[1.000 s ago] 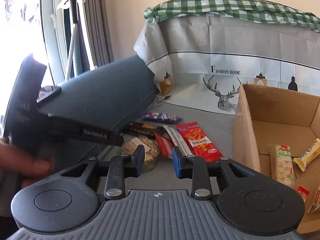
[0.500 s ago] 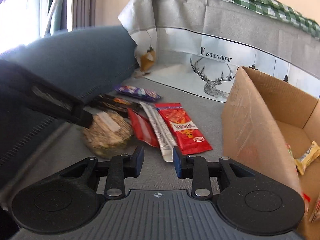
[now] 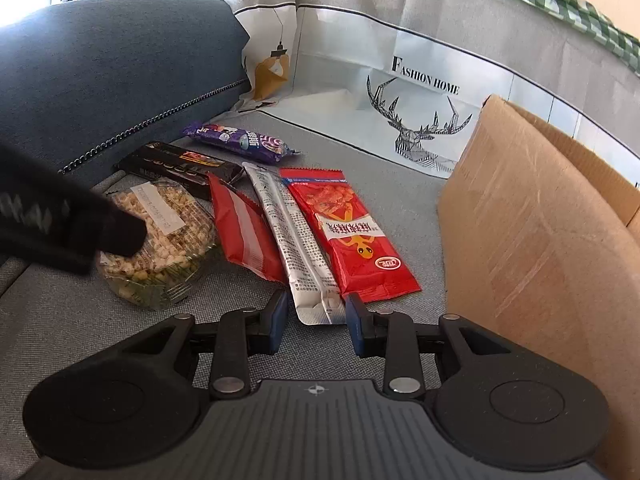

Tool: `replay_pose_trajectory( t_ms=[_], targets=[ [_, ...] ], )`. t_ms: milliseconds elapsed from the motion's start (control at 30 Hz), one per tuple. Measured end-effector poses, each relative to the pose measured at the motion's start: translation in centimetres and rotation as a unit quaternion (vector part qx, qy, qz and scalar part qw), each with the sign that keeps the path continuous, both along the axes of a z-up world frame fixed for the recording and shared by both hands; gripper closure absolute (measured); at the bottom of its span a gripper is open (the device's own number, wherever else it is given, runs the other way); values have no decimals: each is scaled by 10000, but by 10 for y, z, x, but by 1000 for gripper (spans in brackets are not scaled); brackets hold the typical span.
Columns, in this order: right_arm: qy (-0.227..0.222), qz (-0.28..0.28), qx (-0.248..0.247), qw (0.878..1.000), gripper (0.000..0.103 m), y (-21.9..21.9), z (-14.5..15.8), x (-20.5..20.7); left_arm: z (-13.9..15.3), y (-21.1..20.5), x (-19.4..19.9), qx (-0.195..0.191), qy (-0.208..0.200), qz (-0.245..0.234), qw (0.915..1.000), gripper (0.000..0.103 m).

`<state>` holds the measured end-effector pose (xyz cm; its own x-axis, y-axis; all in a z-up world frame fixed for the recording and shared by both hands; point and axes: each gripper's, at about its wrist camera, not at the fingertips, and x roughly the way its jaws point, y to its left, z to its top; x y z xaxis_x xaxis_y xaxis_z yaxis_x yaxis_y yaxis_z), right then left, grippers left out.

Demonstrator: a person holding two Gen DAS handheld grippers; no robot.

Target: Organize snacks

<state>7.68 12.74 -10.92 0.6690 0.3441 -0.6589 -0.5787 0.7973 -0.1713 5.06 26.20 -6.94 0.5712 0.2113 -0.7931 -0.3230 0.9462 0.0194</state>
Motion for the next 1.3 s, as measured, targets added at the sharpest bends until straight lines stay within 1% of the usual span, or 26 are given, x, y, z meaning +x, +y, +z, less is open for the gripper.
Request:
replay_pose_trajectory(
  t_ms=[67, 133, 167, 200, 300, 367, 533, 667, 767, 833, 867, 933, 967, 1000, 1033, 1067, 1100, 1200, 1267, 1300],
  targets=[
    [73, 7, 60, 10000, 70, -1, 0, 1, -3, 0, 3, 66, 62, 39, 10000, 17],
    [129, 11, 103, 9999, 72, -2, 0, 3, -8, -4, 8, 154, 178, -19, 9997, 12],
    [153, 15, 124, 9998, 75, -3, 0, 4, -11, -6, 11, 184, 244, -70, 9995, 8],
    [167, 28, 136, 9998, 79, -3, 0, 4, -14, -7, 13, 223, 310, -119, 9992, 7],
    [154, 105, 156, 9997, 84, -3, 0, 2, -20, -10, 18, 412, 430, -132, 9981, 6],
    [139, 147, 189, 9996, 88, -4, 2, 1, -22, -10, 18, 406, 417, -149, 9982, 5],
    [-53, 276, 67, 9996, 103, -5, 6, -8, -25, -9, 20, 377, 435, -163, 9982, 4],
    [-73, 445, 2, 9990, 103, -11, 12, -20, -27, -8, 24, 349, 479, -165, 9981, 6],
    [-158, 568, -153, 9981, 103, -16, 18, -34, -30, -7, 26, 304, 523, -145, 9981, 8],
    [-262, 667, -328, 9969, 103, -20, 21, -47, -30, -5, 25, 255, 497, -134, 9983, 13],
    [-327, 716, -436, 9959, 103, -22, 23, -54, -30, -5, 24, 223, 485, -135, 9985, 19],
    [-539, 894, -721, 9919, 103, -25, 24, -71, -29, -6, 23, 194, 460, -154, 9986, 24],
    [-639, 1010, -871, 9890, 103, -26, 25, -80, -28, -7, 22, 188, 449, -151, 9987, 32],
    [-698, 1115, -998, 9863, 103, -28, 25, -88, -27, -6, 20, 167, 430, -136, 9988, 47],
    [-743, 1206, -1123, 9835, 103, -29, 25, -95, -25, -5, 18, 161, 412, -95, 9990, 52],
    [-757, 1276, -1231, 9812, 103, -30, 25, -102, -23, -4, 16, 160, 398, -32, 9991, 63],
    [-715, 1325, -1310, 9799, 103, -32, 25, -107, -21, -3, 13, 133, 384, 35, 9992, 66],
    [-430, 1377, -1350, 9803, 103, -35, 27, -118, -15, 6, 2, -88, 312, 175, 9993, 66],
    [-246, 1429, -1246, 9816, 102, -37, 31, -124, -10, 12, -5, -268, 261, 259, 9990, 66],
    [-135, 1445, -1163, 9826, 101, -37, 34, -125, -8, 16, -9, -335, 207, 303, 9988, 64]
  ],
)
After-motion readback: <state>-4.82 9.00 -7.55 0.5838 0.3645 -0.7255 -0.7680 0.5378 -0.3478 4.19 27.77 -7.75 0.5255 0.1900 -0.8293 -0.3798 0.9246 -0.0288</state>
